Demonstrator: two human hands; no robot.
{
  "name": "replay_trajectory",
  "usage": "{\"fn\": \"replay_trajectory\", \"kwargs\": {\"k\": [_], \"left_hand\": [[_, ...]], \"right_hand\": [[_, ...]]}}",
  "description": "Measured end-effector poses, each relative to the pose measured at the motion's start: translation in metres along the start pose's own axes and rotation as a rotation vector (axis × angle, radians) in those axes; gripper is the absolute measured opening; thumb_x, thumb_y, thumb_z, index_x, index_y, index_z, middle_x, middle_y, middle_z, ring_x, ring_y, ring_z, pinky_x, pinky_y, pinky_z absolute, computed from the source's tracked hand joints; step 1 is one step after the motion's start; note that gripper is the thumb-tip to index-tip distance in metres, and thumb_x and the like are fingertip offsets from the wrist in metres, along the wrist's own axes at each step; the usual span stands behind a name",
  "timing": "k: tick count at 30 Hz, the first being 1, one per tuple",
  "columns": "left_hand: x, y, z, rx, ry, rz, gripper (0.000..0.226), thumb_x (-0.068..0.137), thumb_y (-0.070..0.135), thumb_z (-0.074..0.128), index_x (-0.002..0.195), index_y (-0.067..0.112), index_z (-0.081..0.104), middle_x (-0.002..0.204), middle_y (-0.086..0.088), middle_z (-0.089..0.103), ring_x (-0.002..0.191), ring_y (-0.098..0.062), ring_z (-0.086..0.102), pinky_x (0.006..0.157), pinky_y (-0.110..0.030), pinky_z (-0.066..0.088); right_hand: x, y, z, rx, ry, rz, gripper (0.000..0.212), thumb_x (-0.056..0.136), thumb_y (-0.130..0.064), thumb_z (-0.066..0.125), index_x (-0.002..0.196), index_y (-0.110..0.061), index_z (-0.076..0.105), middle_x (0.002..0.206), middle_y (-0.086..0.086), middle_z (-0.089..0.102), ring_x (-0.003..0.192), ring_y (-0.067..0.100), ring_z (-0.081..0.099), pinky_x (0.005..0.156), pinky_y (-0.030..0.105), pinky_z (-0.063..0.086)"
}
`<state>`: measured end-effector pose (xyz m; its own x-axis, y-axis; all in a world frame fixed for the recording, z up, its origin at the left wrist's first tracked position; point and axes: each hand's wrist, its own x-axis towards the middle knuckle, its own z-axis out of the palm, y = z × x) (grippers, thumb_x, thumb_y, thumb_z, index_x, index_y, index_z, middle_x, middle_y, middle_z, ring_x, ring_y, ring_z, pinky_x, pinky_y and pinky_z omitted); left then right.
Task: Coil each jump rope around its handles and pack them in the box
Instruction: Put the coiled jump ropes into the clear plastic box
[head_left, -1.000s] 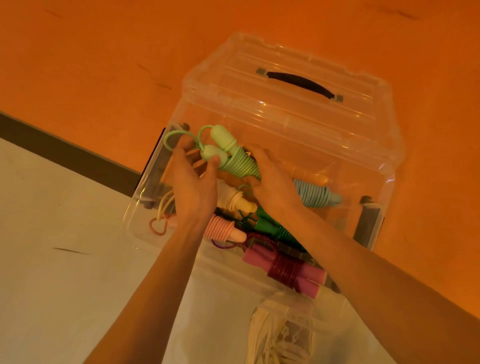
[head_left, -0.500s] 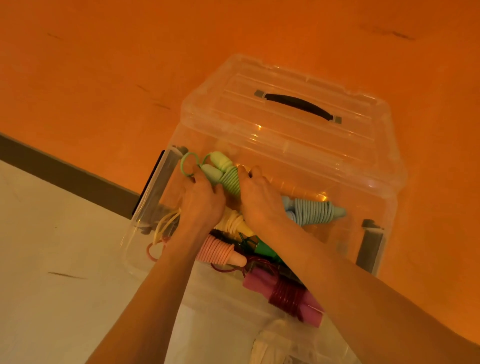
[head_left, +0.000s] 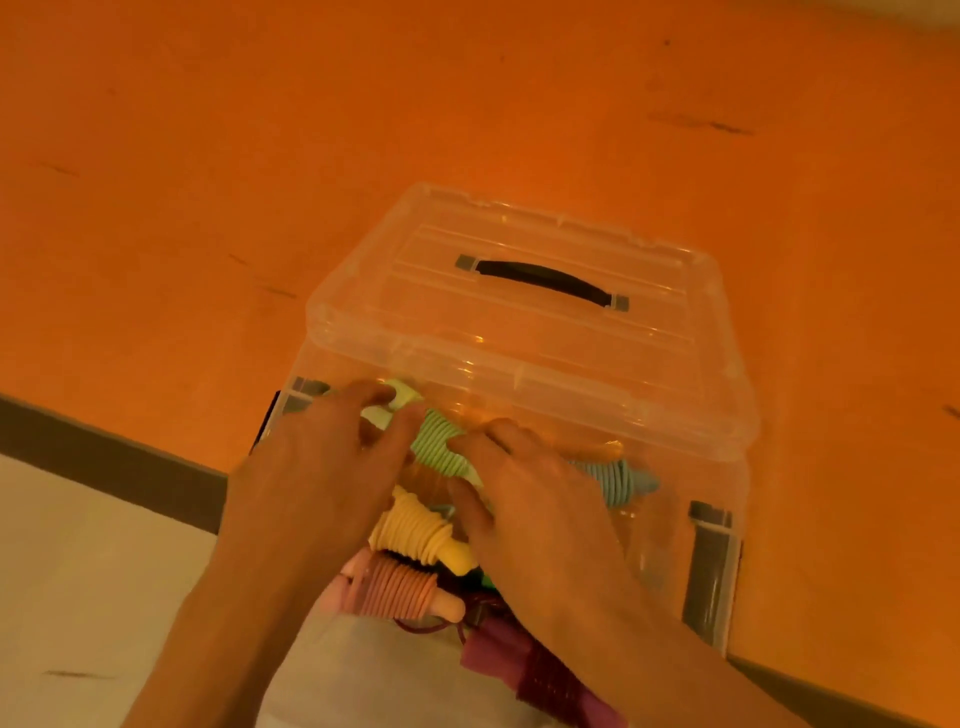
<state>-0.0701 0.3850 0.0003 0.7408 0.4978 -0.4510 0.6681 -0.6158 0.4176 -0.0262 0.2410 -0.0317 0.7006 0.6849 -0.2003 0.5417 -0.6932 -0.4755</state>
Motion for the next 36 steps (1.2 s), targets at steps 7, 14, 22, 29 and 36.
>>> {"fn": "replay_trajectory", "kwargs": {"k": [7, 14, 22, 29, 36], "left_hand": [[0.069, 0.022, -0.016, 0.134, 0.248, 0.328, 0.043, 0.091, 0.044, 0.052, 0.130, 0.024, 0.055, 0.119, -0.003, 0.057, 0.108, -0.025, 0.054, 0.086, -0.044, 0.047], [0.142, 0.009, 0.001, 0.337, 0.063, 0.213, 0.064, 0.092, 0.044, 0.054, 0.146, 0.015, 0.036, 0.150, -0.016, 0.033, 0.135, -0.037, 0.031, 0.108, -0.049, 0.028], [0.177, 0.012, -0.005, 0.188, -0.012, -0.024, 0.060, 0.100, 0.035, 0.046, 0.145, -0.001, 0.031, 0.146, -0.023, 0.038, 0.131, -0.039, 0.040, 0.101, -0.042, 0.034], [0.171, 0.009, -0.008, 0.126, 0.067, -0.024, 0.041, 0.101, 0.023, 0.044, 0.130, -0.005, 0.048, 0.134, -0.027, 0.050, 0.117, -0.042, 0.049, 0.091, -0.045, 0.040], [0.134, -0.009, -0.007, 0.030, 0.187, 0.019, 0.051, 0.100, 0.028, 0.045, 0.146, 0.008, 0.036, 0.147, -0.018, 0.041, 0.130, -0.039, 0.042, 0.101, -0.044, 0.037]], "right_hand": [[0.024, 0.073, -0.067, 0.223, 0.305, 0.105, 0.031, 0.096, -0.023, 0.053, 0.127, -0.020, 0.060, 0.125, -0.005, 0.060, 0.114, 0.007, 0.049, 0.094, 0.013, 0.032], [0.062, 0.135, -0.063, -0.041, -0.010, 0.427, 0.061, 0.097, -0.052, 0.036, 0.149, -0.022, 0.028, 0.158, 0.001, 0.020, 0.144, 0.023, 0.013, 0.117, 0.043, 0.012], [0.075, 0.169, -0.049, 0.152, -0.011, 0.697, 0.073, 0.098, -0.046, 0.041, 0.153, -0.010, 0.008, 0.156, 0.019, 0.016, 0.141, 0.036, 0.023, 0.112, 0.044, 0.026], [0.071, 0.172, -0.056, 0.278, 0.053, 0.760, 0.045, 0.102, -0.027, 0.039, 0.136, 0.002, 0.035, 0.137, 0.022, 0.042, 0.107, 0.033, 0.051, 0.067, 0.028, 0.032], [0.032, 0.154, -0.051, 0.330, 0.214, 0.656, 0.056, 0.099, -0.032, 0.045, 0.143, -0.002, 0.029, 0.144, 0.019, 0.036, 0.112, 0.028, 0.048, 0.061, 0.020, 0.035]]}}
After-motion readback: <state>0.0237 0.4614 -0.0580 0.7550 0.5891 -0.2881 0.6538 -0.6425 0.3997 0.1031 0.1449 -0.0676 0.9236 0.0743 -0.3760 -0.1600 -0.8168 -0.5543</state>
